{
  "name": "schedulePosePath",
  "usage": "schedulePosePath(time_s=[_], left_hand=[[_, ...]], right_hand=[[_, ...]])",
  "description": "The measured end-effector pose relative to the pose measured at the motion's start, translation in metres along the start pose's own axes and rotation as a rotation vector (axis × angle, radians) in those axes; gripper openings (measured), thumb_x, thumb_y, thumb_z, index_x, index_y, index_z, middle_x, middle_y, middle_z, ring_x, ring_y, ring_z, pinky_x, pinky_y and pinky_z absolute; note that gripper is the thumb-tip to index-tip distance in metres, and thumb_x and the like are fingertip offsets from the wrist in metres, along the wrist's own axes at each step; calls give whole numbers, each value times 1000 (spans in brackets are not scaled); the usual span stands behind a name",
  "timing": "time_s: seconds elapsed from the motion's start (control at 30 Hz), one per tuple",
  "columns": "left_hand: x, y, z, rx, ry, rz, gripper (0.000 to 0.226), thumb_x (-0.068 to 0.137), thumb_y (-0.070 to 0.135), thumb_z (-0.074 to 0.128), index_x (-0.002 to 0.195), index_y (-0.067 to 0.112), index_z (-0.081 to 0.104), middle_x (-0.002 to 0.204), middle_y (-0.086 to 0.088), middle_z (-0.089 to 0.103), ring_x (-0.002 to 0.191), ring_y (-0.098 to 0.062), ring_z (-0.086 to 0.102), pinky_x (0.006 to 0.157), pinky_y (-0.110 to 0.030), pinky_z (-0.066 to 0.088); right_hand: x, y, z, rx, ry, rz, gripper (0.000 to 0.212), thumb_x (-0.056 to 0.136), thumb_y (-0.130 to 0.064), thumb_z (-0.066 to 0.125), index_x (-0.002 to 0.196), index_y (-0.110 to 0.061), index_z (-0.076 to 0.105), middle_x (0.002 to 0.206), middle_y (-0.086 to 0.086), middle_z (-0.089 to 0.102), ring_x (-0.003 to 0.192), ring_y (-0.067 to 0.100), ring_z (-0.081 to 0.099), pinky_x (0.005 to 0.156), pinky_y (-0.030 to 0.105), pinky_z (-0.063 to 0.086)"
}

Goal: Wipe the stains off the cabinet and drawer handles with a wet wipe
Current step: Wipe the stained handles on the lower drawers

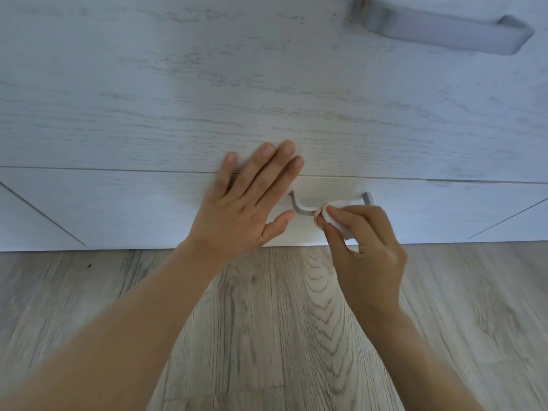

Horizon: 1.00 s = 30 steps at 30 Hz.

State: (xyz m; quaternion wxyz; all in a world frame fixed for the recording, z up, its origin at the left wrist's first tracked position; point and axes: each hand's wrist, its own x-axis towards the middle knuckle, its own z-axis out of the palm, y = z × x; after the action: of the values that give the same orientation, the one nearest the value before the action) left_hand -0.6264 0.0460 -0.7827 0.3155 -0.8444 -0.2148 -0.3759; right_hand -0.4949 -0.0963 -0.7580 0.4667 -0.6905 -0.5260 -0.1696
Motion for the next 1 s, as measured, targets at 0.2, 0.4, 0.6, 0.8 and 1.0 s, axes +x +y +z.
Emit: schedulePosePath(time_s=[0.2,0.4,0.6,0.8,1.0], left_hand=[[0,2,3,34,12,-16,74,98,53,28,152,12,-1,157,-5,-19,145,-19,-14,116,-42,-9],[0,3,2,24,0,-25,75,98,53,29,152,13,-2,157,-5,-21,145,-20,-15,116,-43,-10],[0,-1,-2,-25,-12,-3,71,99,49,30,152,13,1,158,-4,-19,146,-18,-13,116,-41,-8],[0,-4,-3,-21,-12,20,70,99,46,30,152,12,1,157,-4,-19,145,-19,-14,117,-41,-8],[-1,-1,1,3,0,2,73,98,49,33,152,12,1,157,-5,-19,145,-19,-14,116,-42,-8]], right_hand=[[-2,0,1,5,35,6,15,76,0,75,90,-2,73,84,8,65,71,16,61,77,2,42],[-3,-1,2,-10,55,17,16,74,3,76,89,-2,72,83,3,62,70,13,59,75,2,42],[-2,2,-7,0,91,98,10,77,-6,74,87,-4,71,85,-2,57,78,-2,51,72,-1,39],[-4,-7,2,53,87,150,12,79,-13,71,87,-5,71,85,0,59,84,-15,51,73,-1,37],[-4,-13,12,29,93,128,10,77,-7,73,84,-1,69,82,8,64,80,-1,52,74,-4,37]])
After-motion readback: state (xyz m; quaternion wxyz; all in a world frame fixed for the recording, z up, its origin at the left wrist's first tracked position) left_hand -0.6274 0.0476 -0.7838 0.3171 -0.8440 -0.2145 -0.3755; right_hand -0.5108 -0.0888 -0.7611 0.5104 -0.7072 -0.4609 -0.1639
